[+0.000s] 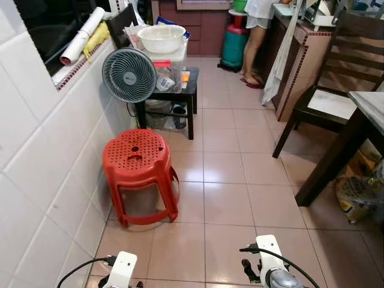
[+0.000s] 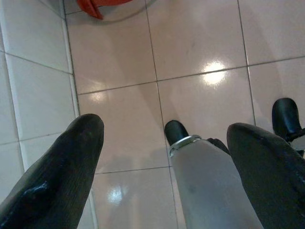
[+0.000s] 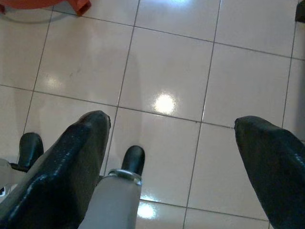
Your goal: Setting the table
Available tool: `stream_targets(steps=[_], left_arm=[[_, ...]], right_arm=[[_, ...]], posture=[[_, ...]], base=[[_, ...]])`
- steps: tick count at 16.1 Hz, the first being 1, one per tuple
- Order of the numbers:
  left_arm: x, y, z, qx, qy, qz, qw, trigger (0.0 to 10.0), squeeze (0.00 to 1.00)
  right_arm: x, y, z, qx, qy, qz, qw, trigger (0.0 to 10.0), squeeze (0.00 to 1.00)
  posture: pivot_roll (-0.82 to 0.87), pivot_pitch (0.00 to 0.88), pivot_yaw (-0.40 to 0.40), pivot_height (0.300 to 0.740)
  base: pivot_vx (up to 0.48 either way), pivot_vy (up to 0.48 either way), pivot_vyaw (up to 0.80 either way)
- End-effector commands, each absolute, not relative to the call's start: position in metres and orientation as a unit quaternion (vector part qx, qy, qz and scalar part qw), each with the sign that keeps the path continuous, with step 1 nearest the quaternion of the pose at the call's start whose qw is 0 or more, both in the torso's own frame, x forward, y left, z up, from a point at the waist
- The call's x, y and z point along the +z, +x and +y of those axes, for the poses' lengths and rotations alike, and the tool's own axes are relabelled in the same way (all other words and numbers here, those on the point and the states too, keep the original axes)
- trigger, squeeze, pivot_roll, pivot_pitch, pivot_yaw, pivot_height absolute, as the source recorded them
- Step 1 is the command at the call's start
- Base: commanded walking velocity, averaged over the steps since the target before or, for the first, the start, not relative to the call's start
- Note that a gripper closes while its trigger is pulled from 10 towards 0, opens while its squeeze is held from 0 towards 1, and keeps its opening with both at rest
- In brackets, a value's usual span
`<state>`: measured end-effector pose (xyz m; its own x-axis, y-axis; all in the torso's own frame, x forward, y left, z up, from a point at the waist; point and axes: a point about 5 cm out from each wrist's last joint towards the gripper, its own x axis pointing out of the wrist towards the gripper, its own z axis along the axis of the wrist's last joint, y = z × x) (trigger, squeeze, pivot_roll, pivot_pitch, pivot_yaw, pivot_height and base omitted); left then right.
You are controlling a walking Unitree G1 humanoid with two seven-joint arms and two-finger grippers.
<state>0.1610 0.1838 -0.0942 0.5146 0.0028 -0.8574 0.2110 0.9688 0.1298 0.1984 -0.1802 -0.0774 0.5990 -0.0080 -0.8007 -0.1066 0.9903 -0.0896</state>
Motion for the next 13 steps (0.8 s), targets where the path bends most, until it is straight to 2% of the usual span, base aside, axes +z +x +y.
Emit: stream_targets(steps=[1,9,13], left_arm=[[-0.0945,0.1597,0.1868,-0.055,0.115,0.492,0.861,10.0,0.0],[-0.0934,0.1638,0.1837,-0.054,0.117,0.491,0.862,10.0,0.0],[-0.0922,0.1659,0.1864,-0.054,0.124,0.489,0.861,10.0,0.0]], right_arm=[[-0.0771,0.1997,-0.1781,0.029,-0.063,0.447,0.892,10.0,0.0],[-0.0737,0.2048,-0.183,0.031,-0.075,0.44,0.894,10.0,0.0],[-0.0746,0.203,-0.183,0.03,-0.074,0.441,0.894,10.0,0.0]], posture=[[-0.09,0.0,0.003,0.74],[-0.09,0.0,0.001,0.74],[-0.09,0.0,0.008,0.74]], base=[[0.0,0.345,0.0],[0.0,0.363,0.0],[0.0,0.48,0.0]])
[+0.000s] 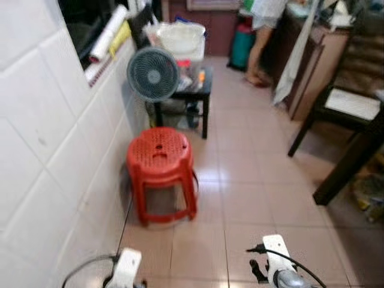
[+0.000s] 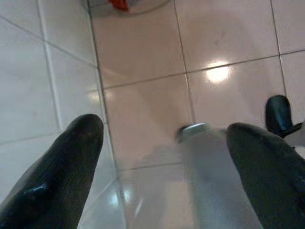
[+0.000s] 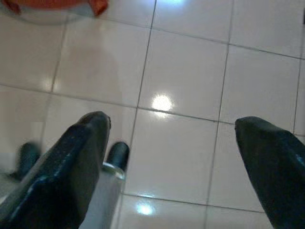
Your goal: Setting the table
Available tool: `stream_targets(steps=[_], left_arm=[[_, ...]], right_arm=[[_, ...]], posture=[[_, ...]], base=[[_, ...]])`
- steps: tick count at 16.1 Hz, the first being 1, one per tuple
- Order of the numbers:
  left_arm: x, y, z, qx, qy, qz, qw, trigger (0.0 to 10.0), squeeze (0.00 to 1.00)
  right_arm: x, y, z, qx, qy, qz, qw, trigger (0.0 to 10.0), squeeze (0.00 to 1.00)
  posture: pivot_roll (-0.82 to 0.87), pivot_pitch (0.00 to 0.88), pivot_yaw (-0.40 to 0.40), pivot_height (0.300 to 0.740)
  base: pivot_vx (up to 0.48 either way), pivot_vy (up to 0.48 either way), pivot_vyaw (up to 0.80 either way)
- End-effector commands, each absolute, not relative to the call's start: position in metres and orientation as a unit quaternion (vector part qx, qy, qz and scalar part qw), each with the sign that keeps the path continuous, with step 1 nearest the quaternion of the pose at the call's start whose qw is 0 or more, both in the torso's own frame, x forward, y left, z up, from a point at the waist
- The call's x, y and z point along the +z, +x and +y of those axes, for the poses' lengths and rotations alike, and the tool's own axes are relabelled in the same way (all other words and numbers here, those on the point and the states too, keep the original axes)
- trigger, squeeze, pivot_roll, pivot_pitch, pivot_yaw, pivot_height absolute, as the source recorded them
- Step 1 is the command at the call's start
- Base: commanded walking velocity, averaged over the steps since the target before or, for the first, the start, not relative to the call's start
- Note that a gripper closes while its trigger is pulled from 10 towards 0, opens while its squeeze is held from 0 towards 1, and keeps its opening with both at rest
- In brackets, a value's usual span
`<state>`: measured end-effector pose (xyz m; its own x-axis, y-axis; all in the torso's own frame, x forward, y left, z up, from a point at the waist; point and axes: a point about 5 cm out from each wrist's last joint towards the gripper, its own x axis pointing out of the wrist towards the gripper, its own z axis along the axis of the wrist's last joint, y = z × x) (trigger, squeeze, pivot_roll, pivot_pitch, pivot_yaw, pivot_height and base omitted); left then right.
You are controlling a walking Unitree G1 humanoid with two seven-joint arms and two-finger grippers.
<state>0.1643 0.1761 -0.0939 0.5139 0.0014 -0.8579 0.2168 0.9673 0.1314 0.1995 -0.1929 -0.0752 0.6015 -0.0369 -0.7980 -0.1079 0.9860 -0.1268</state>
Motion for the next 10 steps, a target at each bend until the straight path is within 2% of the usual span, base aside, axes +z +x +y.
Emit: stream_targets(steps=[1,10], left_arm=[[-0.0914,0.1673,0.1875,-0.057,0.133,0.485,0.862,10.0,0.0],[-0.0892,0.1711,0.1882,-0.076,0.117,0.479,0.866,10.0,0.0]], right_arm=[[-0.0747,0.203,-0.1819,0.03,-0.074,0.441,0.894,10.0,0.0],[-0.0743,0.2048,-0.1767,0.04,-0.081,0.439,0.894,10.0,0.0]], posture=[[-0.09,0.0,0.011,0.74],[-0.07,0.0,0.0,0.74]], base=[[0.0,0.0,0.0],[0.0,0.0,0.0]])
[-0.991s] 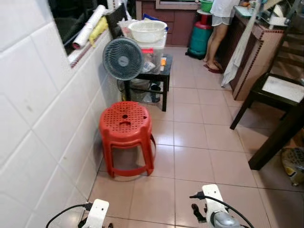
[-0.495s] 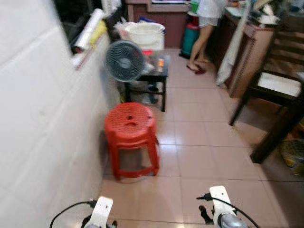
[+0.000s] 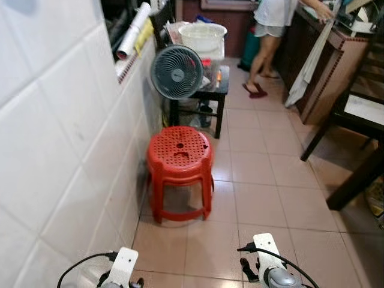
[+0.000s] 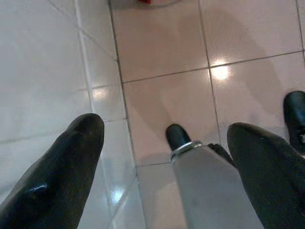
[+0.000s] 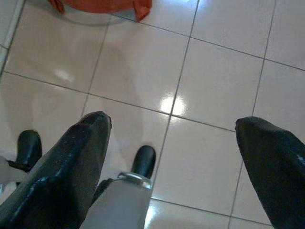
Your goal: Setting the table
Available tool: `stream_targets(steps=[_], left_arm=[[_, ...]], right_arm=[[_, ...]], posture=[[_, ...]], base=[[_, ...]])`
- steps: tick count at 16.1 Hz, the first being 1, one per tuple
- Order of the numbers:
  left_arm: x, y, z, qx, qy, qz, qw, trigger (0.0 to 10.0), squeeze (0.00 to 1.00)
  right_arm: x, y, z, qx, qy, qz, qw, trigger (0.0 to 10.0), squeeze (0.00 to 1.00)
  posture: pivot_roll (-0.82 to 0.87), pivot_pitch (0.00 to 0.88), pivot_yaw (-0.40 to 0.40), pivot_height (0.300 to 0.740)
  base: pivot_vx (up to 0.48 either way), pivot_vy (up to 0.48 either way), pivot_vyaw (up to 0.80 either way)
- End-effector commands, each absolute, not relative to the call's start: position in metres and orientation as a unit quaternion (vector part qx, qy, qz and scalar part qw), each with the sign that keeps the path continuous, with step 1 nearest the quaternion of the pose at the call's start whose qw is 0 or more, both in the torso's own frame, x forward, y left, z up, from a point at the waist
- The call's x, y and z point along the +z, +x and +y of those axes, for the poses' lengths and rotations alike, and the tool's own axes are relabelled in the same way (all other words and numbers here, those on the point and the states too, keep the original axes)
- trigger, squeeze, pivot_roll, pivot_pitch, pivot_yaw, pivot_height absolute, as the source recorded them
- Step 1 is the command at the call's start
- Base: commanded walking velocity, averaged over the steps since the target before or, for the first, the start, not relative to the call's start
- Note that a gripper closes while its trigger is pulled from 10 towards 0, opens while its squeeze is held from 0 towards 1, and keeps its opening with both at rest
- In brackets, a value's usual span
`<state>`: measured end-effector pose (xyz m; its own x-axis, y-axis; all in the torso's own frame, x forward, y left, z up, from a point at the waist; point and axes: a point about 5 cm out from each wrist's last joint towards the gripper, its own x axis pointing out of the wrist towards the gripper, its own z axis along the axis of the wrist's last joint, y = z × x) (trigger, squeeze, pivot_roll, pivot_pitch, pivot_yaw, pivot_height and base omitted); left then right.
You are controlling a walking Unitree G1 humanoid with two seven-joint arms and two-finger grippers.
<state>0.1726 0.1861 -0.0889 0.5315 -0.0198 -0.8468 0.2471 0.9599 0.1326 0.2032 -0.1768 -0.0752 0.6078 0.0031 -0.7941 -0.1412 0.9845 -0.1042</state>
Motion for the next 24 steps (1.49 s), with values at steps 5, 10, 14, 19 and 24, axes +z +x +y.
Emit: stream_targets(steps=[5,10,14,19,24], left_arm=[[-0.0888,0.1716,0.1899,-0.082,0.117,0.482,0.864,10.0,0.0],[-0.0883,0.1727,0.1898,-0.087,0.117,0.481,0.864,10.0,0.0],[-0.0882,0.173,0.1896,-0.087,0.116,0.482,0.864,10.0,0.0],[-0.0889,0.1718,0.1909,-0.067,0.117,0.484,0.865,10.0,0.0],[-0.0889,0.1716,0.1923,-0.06,0.121,0.485,0.864,10.0,0.0]], right_arm=[[-0.0724,0.2088,-0.1736,0.045,-0.082,0.435,0.896,10.0,0.0],[-0.071,0.2111,-0.1741,0.046,-0.084,0.431,0.897,10.0,0.0],[-0.0699,0.2129,-0.173,0.059,-0.095,0.425,0.898,10.0,0.0],[-0.07,0.2128,-0.1726,0.06,-0.094,0.427,0.898,10.0,0.0],[-0.0712,0.2112,-0.1711,0.065,-0.102,0.432,0.894,10.0,0.0]], posture=[[-0.07,0.0,-0.001,0.74],[-0.07,0.0,0.0,0.74],[-0.07,0.0,-0.002,0.74],[-0.06,0.0,-0.01,0.74],[-0.06,0.0,-0.019,0.74]], base=[[0.308,0.0,-0.64],[0.346,0.0,-0.25],[0.416,0.0,0.0],[0.081,0.0,0.08],[0.0,0.0,0.0]])
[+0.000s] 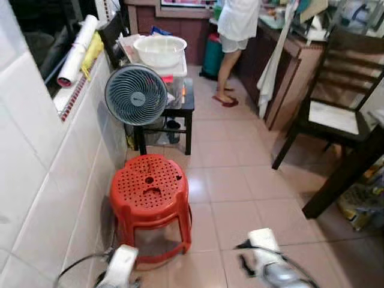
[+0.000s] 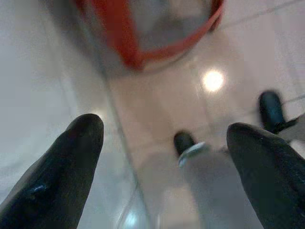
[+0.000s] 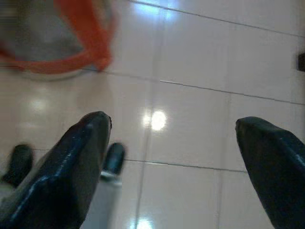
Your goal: Setting the table
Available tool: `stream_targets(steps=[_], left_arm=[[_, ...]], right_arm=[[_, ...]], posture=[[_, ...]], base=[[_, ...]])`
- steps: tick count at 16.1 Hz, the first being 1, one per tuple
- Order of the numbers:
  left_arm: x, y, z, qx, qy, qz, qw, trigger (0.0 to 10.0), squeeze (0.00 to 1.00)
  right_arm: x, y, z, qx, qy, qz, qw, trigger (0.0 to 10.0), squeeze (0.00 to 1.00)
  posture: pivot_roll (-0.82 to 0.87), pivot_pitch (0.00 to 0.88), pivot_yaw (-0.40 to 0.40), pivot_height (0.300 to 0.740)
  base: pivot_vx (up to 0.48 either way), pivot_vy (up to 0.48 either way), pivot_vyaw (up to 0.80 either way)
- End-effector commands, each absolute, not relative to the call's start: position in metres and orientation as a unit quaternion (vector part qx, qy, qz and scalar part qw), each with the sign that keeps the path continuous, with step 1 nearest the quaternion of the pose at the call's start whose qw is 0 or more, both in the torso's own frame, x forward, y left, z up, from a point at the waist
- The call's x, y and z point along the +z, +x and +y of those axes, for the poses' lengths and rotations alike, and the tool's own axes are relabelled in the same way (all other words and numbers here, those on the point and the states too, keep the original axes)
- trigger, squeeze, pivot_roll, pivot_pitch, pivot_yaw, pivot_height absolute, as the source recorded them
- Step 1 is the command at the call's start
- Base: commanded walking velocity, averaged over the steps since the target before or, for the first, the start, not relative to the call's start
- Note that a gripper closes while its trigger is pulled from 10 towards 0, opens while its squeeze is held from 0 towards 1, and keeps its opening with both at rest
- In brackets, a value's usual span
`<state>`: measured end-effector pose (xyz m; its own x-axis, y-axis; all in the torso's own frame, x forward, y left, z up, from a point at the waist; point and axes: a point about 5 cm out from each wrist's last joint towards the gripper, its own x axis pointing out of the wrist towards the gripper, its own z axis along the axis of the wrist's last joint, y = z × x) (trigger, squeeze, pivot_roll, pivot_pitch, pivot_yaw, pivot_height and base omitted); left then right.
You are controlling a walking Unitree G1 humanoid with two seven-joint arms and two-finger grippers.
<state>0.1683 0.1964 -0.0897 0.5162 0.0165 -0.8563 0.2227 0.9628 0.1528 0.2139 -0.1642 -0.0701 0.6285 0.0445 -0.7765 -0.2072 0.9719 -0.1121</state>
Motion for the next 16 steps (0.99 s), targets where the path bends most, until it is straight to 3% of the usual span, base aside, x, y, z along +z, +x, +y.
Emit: stream_targets(steps=[1,4,13,16], left_arm=[[-0.0887,0.172,0.1924,-0.06,0.121,0.484,0.864,10.0,0.0],[-0.088,0.1736,0.1926,-0.066,0.129,0.484,0.863,10.0,0.0],[-0.0873,0.1752,0.193,-0.07,0.13,0.485,0.862,10.0,0.0],[-0.0873,0.1752,0.1934,-0.065,0.134,0.484,0.862,10.0,0.0]], right_arm=[[-0.0712,0.2113,-0.1712,0.067,-0.104,0.432,0.893,10.0,0.0],[-0.0706,0.2124,-0.1718,0.069,-0.109,0.432,0.893,10.0,0.0],[-0.0719,0.2104,-0.1697,0.069,-0.108,0.434,0.892,10.0,0.0],[-0.0723,0.2095,-0.1704,0.068,-0.108,0.433,0.892,10.0,0.0]], posture=[[-0.06,0.0,-0.02,0.74],[-0.06,0.0,-0.019,0.74],[-0.06,0.0,-0.01,0.74],[-0.06,0.0,-0.01,0.74]], base=[[0.0,0.0,0.0],[0.0,0.0,0.0],[0.0,-0.297,0.0],[0.0,0.0,0.0]])
